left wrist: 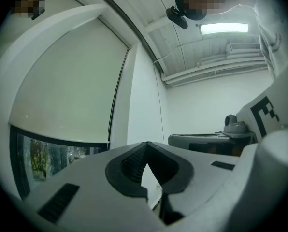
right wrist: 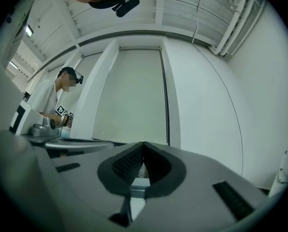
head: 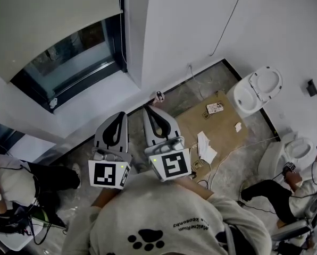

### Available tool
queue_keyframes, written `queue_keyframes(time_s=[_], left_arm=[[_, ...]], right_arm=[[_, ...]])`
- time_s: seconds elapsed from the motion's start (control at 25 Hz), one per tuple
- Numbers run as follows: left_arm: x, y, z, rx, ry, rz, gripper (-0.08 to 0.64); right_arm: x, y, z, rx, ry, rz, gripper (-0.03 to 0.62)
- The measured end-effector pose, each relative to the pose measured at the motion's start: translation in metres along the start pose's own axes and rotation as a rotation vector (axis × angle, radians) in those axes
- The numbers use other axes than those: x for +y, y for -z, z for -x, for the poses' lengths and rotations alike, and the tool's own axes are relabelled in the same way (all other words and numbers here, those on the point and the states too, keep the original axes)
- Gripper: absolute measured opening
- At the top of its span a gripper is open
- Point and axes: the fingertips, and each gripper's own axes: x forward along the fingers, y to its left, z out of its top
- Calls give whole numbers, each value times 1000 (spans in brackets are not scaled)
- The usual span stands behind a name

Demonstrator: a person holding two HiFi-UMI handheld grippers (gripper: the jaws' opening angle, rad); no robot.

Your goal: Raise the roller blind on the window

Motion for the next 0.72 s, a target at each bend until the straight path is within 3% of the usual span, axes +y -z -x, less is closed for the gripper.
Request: queue_keyframes(time_s=[0.28,0.72], left_arm=[[26,11,-25,4,14,25,6],[110,13,-107,19,100,30,6]], right_arm=[[-2,11,-33,15,-10,6,9],[-28,14,-149,-3,62,-5,9]])
